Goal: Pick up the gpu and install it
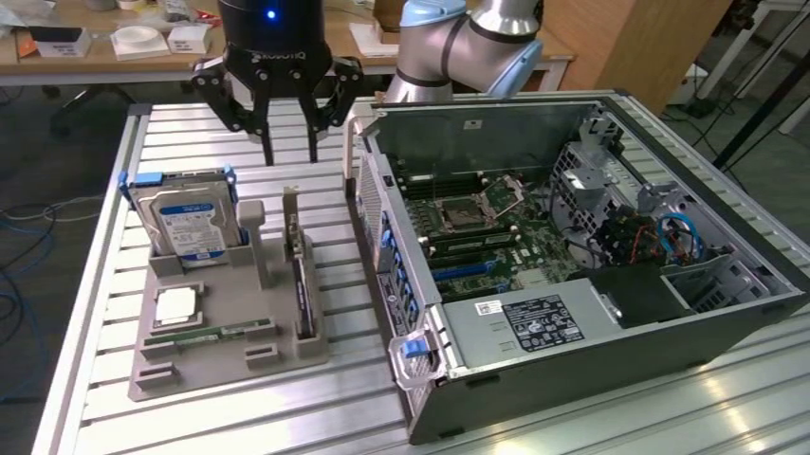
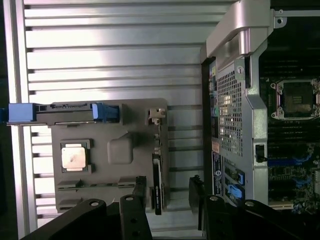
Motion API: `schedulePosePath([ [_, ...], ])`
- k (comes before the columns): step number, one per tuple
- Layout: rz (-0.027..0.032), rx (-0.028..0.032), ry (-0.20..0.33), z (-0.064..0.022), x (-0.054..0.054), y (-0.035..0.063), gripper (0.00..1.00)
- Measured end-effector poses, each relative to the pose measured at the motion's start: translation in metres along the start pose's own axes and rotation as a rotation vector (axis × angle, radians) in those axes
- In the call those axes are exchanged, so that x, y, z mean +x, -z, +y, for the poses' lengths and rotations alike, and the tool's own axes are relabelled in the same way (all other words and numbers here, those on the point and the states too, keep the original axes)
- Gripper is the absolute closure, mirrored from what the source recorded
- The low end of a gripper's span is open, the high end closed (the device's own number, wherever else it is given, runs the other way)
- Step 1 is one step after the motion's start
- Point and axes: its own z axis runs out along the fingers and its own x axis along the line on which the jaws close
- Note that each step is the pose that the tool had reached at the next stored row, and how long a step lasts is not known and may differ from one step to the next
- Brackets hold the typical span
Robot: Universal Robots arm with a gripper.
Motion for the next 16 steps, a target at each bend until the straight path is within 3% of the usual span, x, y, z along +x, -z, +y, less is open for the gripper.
schedulePosePath([
  [16, 0.0000, 0.0001, 0.000, -0.0173, -0.001, 0.0008, 0.53],
])
